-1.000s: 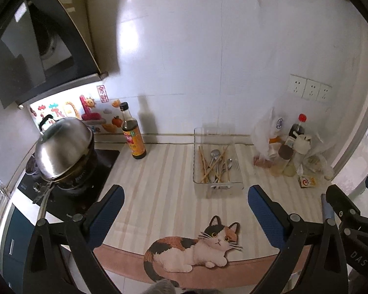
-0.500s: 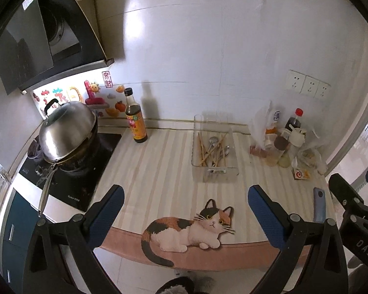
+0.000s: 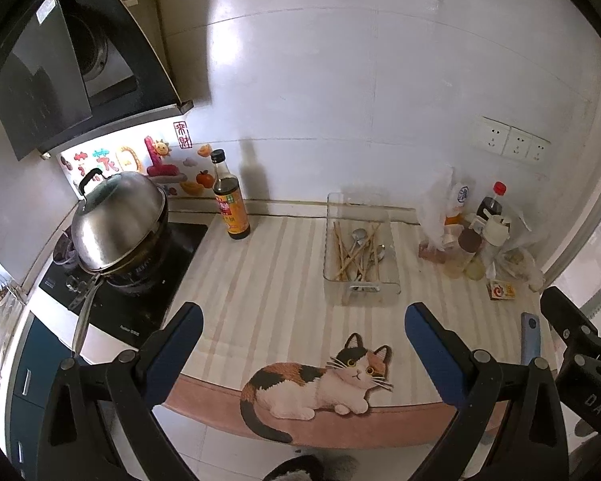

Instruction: Organize utensils

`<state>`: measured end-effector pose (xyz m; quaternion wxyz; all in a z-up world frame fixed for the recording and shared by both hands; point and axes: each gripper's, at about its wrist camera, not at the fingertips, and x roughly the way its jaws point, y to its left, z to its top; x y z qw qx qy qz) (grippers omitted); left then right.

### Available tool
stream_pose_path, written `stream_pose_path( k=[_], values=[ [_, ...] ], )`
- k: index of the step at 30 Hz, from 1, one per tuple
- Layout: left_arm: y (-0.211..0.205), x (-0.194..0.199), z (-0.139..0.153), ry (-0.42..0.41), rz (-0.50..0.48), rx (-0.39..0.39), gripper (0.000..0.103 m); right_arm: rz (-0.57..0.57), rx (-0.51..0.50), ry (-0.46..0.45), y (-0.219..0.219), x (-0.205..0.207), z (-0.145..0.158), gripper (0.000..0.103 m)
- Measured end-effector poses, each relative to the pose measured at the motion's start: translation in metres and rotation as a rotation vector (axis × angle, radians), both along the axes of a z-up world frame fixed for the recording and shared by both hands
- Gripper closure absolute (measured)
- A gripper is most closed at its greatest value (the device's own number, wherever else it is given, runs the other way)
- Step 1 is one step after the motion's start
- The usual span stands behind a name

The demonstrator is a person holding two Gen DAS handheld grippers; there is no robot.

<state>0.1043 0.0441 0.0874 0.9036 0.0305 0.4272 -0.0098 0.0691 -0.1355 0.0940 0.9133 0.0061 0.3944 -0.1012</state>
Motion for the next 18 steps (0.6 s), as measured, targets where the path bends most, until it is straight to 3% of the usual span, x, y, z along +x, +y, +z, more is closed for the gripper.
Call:
stream_pose_path(
  k=[18],
  values=[
    [0.002, 0.007, 0.000, -0.014, -0.003, 0.015, 0.000, 0.015, -0.001, 0.017, -0.001, 0.010, -0.007, 0.000]
  ],
)
